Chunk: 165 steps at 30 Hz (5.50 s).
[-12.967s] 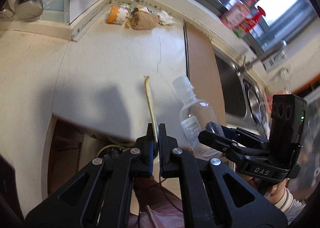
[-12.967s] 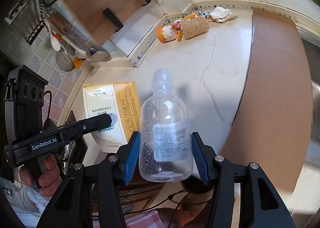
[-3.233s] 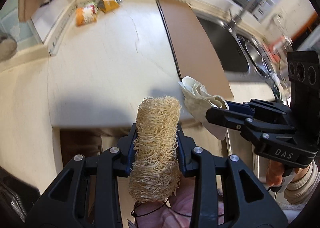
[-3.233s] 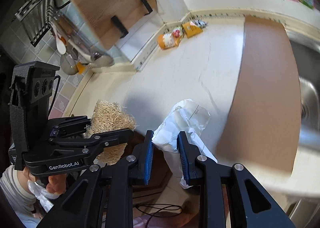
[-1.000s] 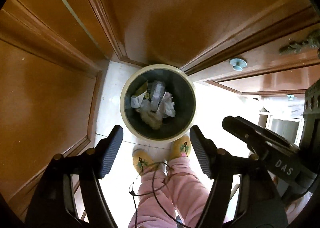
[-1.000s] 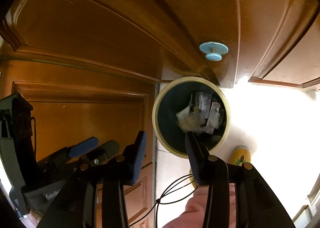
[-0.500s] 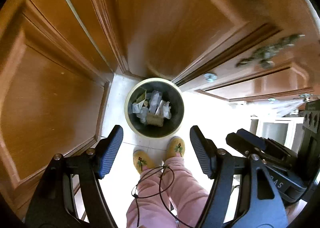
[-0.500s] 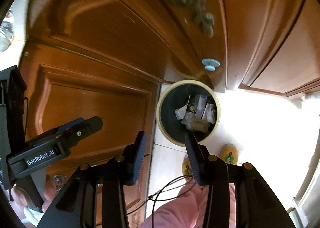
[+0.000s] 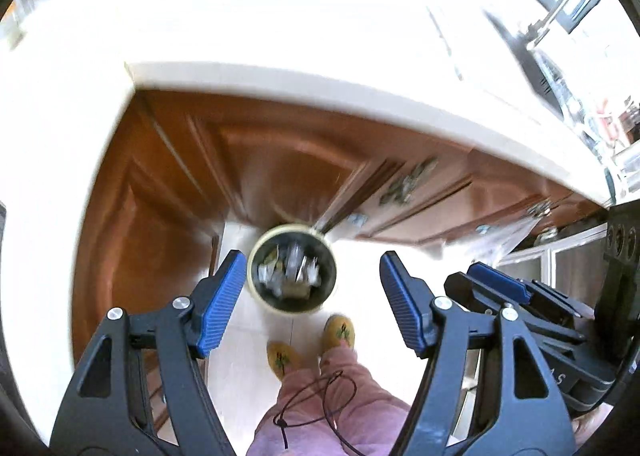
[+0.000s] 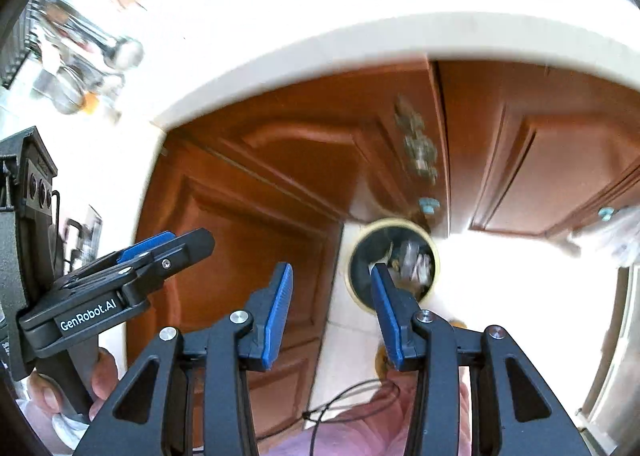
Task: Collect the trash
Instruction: 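Raise both tools back over the counter toward the remaining trash, then grasp the orange cake cup with the left tool while the right tool grasps the yellow snack bag, then carry the cake cup and snack bag down over the floor bin and open both tools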
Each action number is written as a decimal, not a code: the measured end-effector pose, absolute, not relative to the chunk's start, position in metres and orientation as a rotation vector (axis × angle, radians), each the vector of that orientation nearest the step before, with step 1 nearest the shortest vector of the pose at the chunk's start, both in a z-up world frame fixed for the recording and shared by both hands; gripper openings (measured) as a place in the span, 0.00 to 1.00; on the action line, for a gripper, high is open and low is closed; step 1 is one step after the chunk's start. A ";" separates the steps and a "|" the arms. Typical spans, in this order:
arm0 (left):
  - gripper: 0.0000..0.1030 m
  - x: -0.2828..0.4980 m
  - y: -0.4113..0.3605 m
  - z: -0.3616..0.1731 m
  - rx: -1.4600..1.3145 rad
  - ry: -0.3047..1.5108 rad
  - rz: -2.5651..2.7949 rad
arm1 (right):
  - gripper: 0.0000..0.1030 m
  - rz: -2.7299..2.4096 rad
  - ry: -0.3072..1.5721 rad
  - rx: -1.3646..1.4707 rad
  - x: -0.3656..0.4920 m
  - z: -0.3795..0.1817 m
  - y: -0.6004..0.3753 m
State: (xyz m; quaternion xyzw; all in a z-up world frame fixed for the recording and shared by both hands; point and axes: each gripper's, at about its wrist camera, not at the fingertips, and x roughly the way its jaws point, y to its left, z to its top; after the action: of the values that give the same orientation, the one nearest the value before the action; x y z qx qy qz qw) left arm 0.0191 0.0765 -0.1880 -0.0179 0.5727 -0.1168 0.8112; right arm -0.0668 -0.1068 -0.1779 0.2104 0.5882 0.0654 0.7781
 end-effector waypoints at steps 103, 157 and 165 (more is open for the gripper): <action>0.49 0.522 0.041 -0.198 -0.121 1.020 0.318 | 0.21 0.527 1.311 0.210 0.577 -0.201 -0.146; 0.44 0.083 0.038 -0.131 0.089 1.035 -0.182 | 0.21 0.471 1.238 0.261 0.107 -0.102 -0.087; 0.45 0.036 0.047 -0.215 0.102 1.137 -0.217 | 0.21 0.400 1.299 0.204 0.023 -0.183 -0.072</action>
State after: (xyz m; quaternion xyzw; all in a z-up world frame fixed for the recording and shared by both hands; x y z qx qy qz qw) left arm 0.0364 0.0466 -0.2151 0.0481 0.5371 -0.1023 0.8359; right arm 0.0228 -0.0718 -0.1832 0.0940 0.5998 0.1848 0.7728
